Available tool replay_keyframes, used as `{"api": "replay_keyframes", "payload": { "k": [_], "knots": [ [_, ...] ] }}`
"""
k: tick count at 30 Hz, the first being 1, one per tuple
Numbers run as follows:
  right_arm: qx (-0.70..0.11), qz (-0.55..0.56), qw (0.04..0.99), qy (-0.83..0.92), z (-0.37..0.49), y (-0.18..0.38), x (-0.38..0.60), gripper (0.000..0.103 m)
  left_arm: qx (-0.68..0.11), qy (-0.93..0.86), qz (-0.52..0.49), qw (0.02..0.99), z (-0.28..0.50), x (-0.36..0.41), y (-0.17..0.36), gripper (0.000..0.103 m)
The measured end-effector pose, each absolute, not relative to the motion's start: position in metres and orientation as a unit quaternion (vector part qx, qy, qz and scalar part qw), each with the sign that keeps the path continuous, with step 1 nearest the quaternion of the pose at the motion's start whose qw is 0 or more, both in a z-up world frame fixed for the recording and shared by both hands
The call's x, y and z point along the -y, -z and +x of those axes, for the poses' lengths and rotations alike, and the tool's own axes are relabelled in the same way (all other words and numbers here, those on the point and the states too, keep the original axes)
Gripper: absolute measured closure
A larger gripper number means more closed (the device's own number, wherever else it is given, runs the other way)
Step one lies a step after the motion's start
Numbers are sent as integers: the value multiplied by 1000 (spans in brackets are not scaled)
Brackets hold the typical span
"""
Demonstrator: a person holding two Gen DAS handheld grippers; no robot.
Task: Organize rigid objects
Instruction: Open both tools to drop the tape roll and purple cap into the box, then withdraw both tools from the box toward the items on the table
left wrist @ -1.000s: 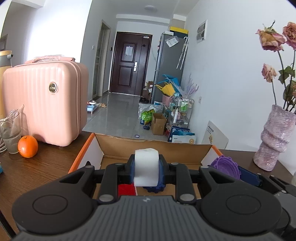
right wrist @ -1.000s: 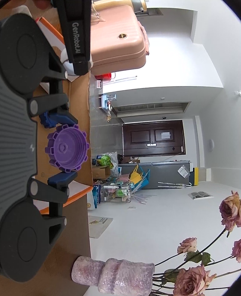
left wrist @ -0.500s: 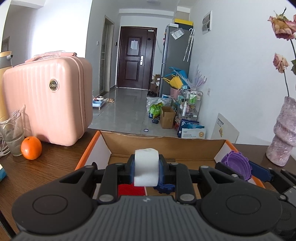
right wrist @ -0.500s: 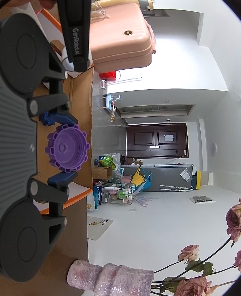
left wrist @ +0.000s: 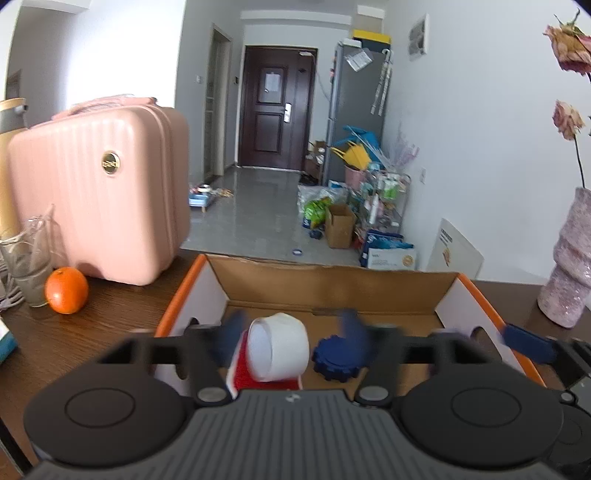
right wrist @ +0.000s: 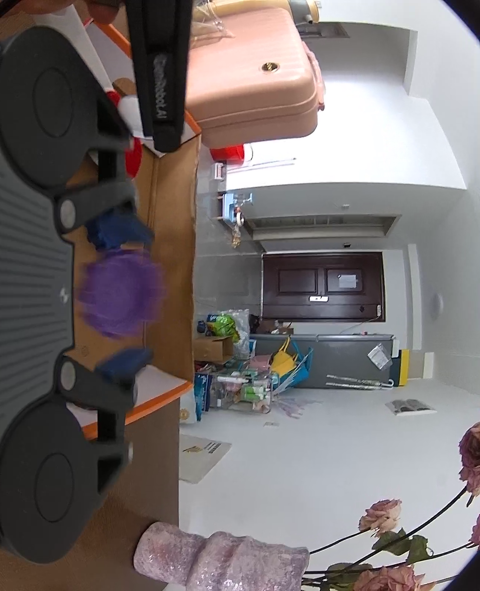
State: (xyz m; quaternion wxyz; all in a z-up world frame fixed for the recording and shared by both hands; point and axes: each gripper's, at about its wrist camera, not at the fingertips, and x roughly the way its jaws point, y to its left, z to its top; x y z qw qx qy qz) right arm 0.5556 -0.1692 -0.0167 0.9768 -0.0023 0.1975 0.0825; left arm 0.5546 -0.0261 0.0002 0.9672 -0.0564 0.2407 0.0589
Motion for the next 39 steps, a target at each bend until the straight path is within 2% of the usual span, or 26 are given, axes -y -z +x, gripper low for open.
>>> {"api": "replay_keyframes", "payload": {
  "k": [1,2,3,4,5,6,27,39],
  "knots": [
    [-198,-2,977,-80,556,17,170,13,-236,-64,-56,968,553,25,-1,18],
    [-200,-2,977,-78,556,17,170,11,-234,-67,-57,968,552,24,-2,13],
    [-202,-2,977,-75,557,16,170,11,-232,-71,-59,968,551,23,-4,3],
    [-203,-1,977,-71,558,16,170,8,-227,-76,-62,969,550,22,-5,0],
    [-204,-1,977,-68,558,16,171,2,-223,-77,-62,970,548,22,-6,0],
    [-202,-1,977,-66,558,16,171,0,-222,-74,-61,970,547,23,-7,0],
    [-200,1,978,-56,555,12,175,0,-217,-64,-60,972,541,22,-9,0],
    [-183,9,981,-64,532,6,185,0,-196,-48,-57,978,512,21,-17,0]
  ]
}}
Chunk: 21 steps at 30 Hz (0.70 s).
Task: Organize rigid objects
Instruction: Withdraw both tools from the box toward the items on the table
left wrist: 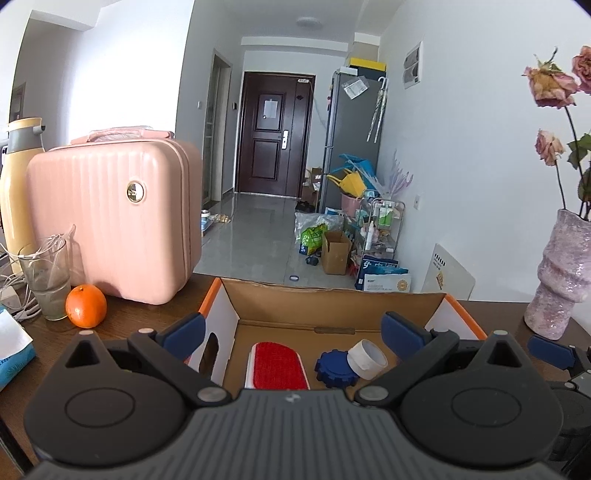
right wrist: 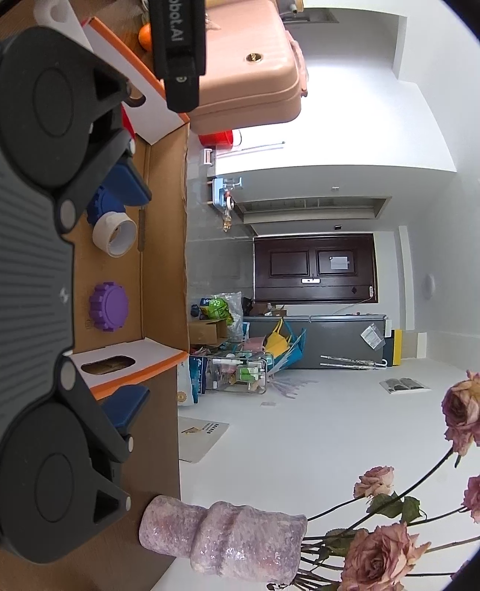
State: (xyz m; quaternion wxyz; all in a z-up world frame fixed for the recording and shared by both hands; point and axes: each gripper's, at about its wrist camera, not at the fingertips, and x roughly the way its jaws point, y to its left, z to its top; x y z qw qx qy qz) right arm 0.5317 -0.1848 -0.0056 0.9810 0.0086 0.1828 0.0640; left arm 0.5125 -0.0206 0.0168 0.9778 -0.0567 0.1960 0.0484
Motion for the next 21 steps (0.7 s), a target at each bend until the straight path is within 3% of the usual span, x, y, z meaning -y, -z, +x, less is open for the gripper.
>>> {"api": "replay_keyframes", "payload": {
  "k": [21],
  "knots": [
    [-158,23,984,-76,463,1,218,0,-157,-49,-62,984,441,6,-19,0]
  ]
}}
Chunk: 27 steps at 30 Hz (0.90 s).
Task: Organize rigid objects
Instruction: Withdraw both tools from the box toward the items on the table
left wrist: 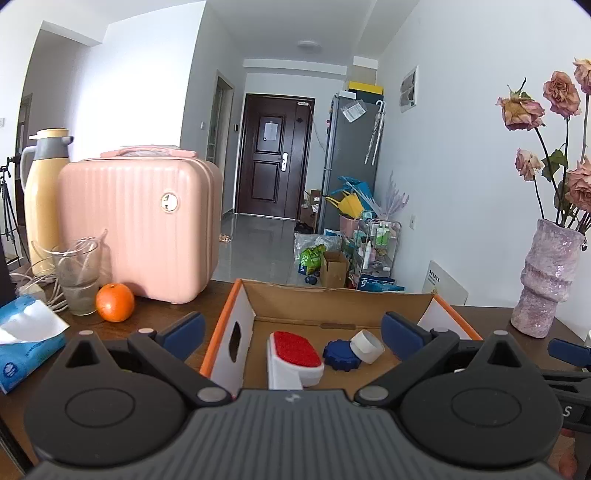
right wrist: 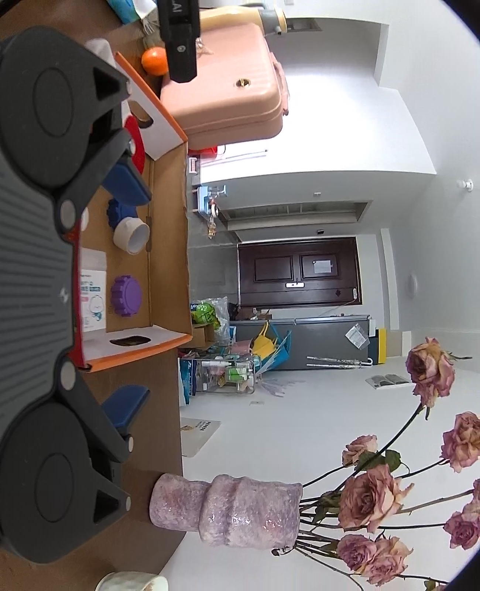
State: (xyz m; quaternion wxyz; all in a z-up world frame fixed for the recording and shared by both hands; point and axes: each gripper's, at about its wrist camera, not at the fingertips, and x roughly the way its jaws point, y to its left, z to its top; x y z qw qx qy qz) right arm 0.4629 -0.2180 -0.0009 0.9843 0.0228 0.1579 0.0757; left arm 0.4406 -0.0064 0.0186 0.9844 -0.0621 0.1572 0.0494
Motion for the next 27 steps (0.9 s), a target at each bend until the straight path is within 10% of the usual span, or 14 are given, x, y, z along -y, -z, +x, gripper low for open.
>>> {"api": "replay_keyframes", "payload": {
  "k": [27],
  "knots": [
    [-193,33,977,-82,384,29,231,0,-196,-42,-54,978,361,-4,6,0]
  ]
}}
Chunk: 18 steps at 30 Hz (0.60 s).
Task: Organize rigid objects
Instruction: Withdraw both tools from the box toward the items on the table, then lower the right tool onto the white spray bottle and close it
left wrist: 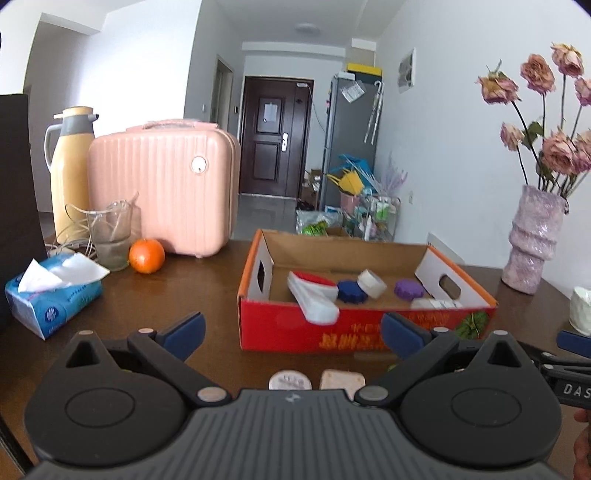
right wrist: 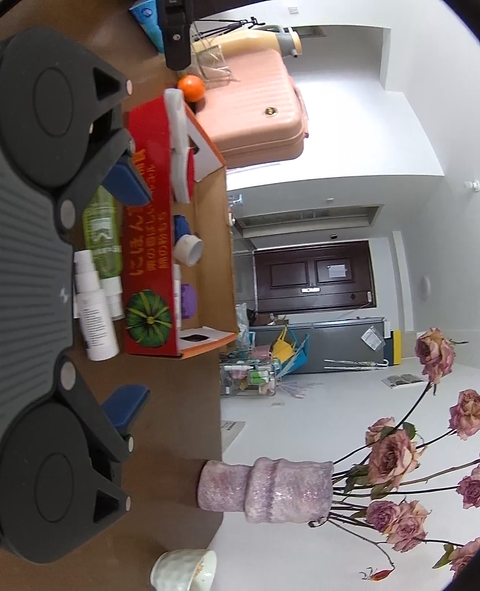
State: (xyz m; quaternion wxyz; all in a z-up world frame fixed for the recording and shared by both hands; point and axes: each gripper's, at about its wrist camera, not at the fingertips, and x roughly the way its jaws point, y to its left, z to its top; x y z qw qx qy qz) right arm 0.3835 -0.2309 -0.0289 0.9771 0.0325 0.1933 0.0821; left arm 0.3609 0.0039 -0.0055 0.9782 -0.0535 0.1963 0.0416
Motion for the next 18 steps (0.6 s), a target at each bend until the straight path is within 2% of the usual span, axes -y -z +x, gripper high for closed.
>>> {"api": "replay_keyframes", "payload": {
  "k": [18],
  "knots": [
    [-227,10,969,-100,381,46,228,2,-236,-31,-44,970,354,-2,27,0]
  ]
}}
